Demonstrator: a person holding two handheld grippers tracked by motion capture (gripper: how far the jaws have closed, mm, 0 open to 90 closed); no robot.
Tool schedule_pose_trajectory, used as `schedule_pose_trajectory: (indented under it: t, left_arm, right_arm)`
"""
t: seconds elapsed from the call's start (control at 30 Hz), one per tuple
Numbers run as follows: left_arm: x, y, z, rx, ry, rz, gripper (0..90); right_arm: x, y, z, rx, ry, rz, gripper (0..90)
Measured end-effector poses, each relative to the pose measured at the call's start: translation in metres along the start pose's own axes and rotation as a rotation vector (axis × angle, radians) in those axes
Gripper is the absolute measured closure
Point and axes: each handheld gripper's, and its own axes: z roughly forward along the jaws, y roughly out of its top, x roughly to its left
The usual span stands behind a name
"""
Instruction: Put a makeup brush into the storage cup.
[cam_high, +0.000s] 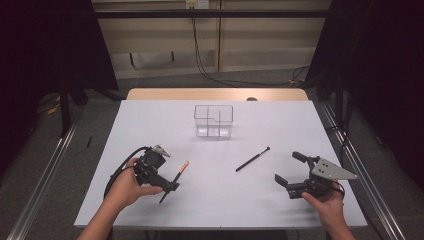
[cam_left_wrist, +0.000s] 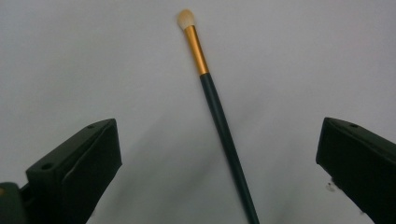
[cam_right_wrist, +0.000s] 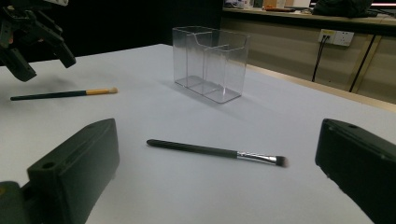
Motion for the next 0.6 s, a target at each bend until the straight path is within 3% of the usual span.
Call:
schedule_pose_trajectory:
  t: [0.17, 0.37, 0.5, 0.6]
  left_arm:
    - [-0.0017, 0.0007, 0.0026, 0.032, -0.011, -0.008, 0.0]
    - [-0.0048, 0.0038, 0.0029, 0.049, -0.009, 0.015, 0.8]
    - [-0.0063, 0.0048, 0.0047, 0.093, 0.001, 0.043, 2.5]
    - [-0.0075, 0.005, 0.0056, 0.101, -0.003, 0.041, 3.6]
  right_arm:
    - [-0.0001, 0.0003, -0.0007, 0.0, -0.001, -0.002, 0.0]
    - [-0.0009, 0.0001, -0.002, -0.005, -0.004, 0.006, 0.0]
    - [-0.0016, 0.0, -0.0016, -0.003, -0.003, 0.004, 0.0]
    - [-0.0016, -0.0003, -0.001, -0.002, -0.002, 0.002, 0.0]
